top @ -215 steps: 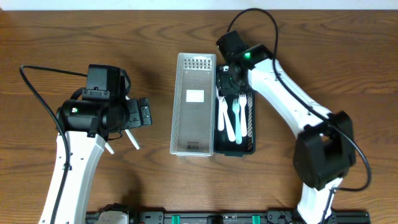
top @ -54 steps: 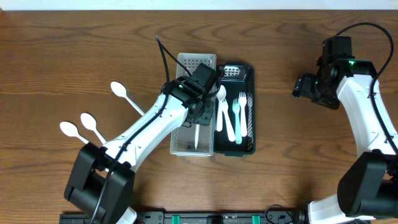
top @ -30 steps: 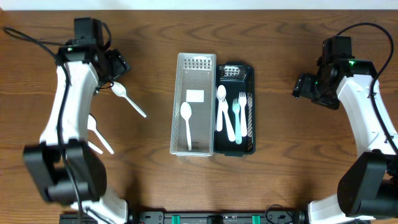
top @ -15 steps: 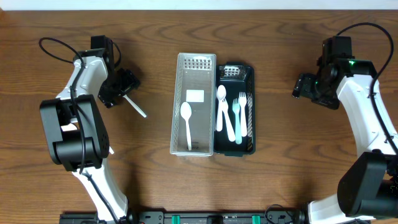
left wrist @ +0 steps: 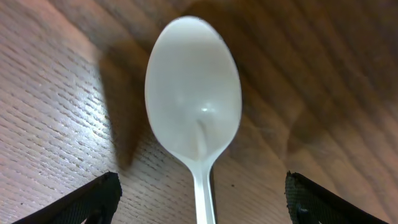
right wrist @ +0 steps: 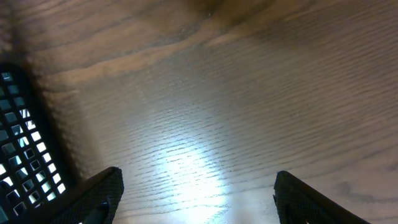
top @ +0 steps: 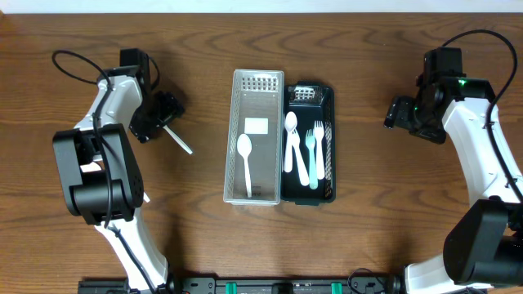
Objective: Pack container
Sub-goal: 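Return left gripper to the spoons and grasp a second spoon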
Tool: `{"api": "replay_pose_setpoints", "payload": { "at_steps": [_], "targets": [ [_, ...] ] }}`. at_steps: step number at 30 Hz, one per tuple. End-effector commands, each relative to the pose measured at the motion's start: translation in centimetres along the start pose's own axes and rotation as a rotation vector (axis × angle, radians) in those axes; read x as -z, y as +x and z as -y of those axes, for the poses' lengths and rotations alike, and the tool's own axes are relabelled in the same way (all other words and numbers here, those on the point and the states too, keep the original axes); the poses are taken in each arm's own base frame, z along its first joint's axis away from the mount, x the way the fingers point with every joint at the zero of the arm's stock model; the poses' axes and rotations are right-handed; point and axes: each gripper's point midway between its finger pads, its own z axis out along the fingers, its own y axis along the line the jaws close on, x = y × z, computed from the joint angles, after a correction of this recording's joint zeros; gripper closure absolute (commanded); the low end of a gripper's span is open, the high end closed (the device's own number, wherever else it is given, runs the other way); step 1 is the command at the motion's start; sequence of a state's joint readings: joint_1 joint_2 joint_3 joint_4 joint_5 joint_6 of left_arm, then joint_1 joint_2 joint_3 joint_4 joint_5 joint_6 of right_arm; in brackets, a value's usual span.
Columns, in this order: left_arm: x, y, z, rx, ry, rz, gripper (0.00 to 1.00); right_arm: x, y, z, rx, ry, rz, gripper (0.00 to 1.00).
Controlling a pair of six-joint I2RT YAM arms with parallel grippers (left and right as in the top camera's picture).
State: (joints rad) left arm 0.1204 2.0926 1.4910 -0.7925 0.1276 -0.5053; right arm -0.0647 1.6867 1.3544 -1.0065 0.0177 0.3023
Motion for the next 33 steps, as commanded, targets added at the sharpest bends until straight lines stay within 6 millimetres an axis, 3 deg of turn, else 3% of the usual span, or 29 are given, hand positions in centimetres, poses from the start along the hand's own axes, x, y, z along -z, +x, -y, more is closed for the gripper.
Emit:
{"api": "replay_pose_setpoints", "payload": {
  "at_steps": [1,21,23,28,33],
  "targets": [
    [-0.7,0.2,-0.5,0.013,-0.024,-0.008,0.13,0.1,-0.1,0.2,0.005,0.001,0.002,0.2],
    [-2.9,1.2,-1.3,0.017,-0.063,-0.069,0.14,0.1,-0.1,0.2,0.005,0.002,0.0,0.2],
    [-2.9,1.3,-1.4,0.018,-0.066,-0.074,0.21,0.1,-0.1,0.2,0.005,0.002,0.0,0.2],
    [-2.8,1.8,-1.7,0.019,-0.079,-0.093,0.6,0.1,0.0,0.2,0.005,0.002,0.0,0.2],
    [-2.7,2.0,-1.8,0.02,-0.082,-0.098,0.73,0.1,-0.1,0.2,0.005,0.002,0.0,0.2]
  ]
}}
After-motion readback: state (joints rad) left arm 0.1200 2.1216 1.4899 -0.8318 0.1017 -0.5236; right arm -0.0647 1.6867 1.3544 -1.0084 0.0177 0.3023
